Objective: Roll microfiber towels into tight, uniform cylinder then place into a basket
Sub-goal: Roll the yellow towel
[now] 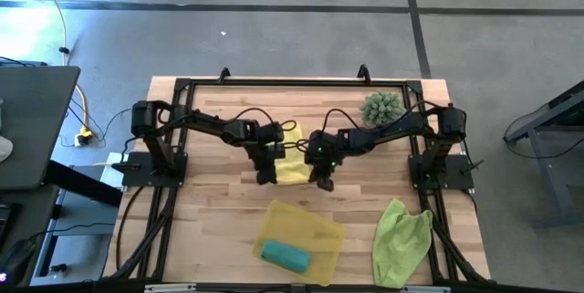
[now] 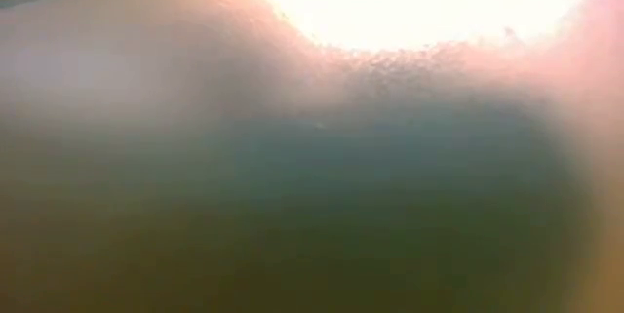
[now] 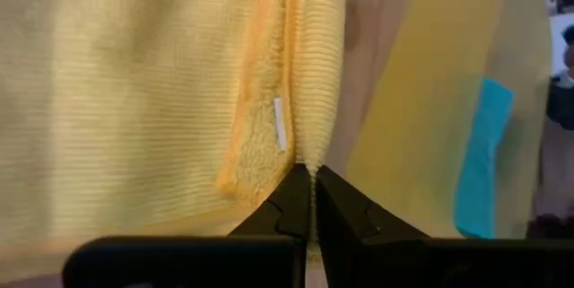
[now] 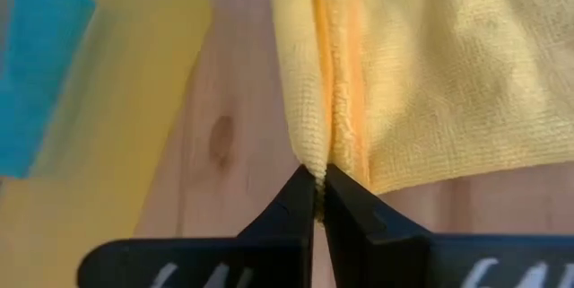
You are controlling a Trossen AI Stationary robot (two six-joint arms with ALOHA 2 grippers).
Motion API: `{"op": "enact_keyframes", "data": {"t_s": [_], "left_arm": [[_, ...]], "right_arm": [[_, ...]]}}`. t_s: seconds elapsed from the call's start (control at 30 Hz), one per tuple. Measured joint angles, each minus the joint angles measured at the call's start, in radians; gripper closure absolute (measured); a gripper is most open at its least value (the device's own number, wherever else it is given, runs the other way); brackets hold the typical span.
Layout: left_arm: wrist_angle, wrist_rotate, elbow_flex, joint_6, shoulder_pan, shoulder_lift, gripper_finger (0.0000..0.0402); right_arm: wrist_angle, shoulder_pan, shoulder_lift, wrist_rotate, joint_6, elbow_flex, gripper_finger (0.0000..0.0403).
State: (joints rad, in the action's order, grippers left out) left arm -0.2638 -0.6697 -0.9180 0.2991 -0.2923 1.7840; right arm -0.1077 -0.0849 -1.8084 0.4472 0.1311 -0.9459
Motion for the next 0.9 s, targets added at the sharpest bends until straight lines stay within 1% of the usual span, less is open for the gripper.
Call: {"op": "enact_keyframes", "data": {"t_s": [0.07,0.13,0.27,0.37,0.53,0.6,0.73,0.83,0.9], "left_arm": [[-0.002,0.007,0.000,-0.002,0.000,0.000,0.0397],[-0.006,0.045,0.000,-0.003,-0.009,0.000,0.0397],[-0.038,0.232,0.000,0.010,-0.027,0.000,0.0397],[-0.067,0.301,-0.001,0.033,-0.047,-0.001,0.0397],[-0.072,0.310,-0.002,0.038,-0.048,-0.002,0.0397],[-0.072,0.293,-0.002,0.038,-0.046,-0.002,0.0397],[-0.072,0.300,-0.002,0.021,-0.042,-0.002,0.0397],[-0.074,0.340,-0.002,0.009,-0.029,-0.002,0.0397],[-0.080,0.373,-0.002,0.005,-0.016,-0.002,0.0397]], "right_arm": [[0.003,0.000,0.000,0.011,0.000,0.000,0.0401],[0.004,-0.009,0.000,0.008,0.004,0.000,0.0401],[0.018,-0.046,0.000,-0.053,0.080,0.001,0.0401],[0.030,-0.073,-0.002,-0.096,0.144,0.000,0.0401],[0.029,-0.085,-0.004,-0.161,0.150,0.000,0.0401],[0.027,-0.084,-0.004,-0.177,0.140,0.000,0.0401],[0.030,-0.076,-0.004,-0.278,0.112,0.000,0.0400],[0.029,-0.069,-0.004,-0.318,0.062,0.000,0.0387],[0.023,-0.062,-0.004,-0.337,0.015,0.001,0.0366]]}}
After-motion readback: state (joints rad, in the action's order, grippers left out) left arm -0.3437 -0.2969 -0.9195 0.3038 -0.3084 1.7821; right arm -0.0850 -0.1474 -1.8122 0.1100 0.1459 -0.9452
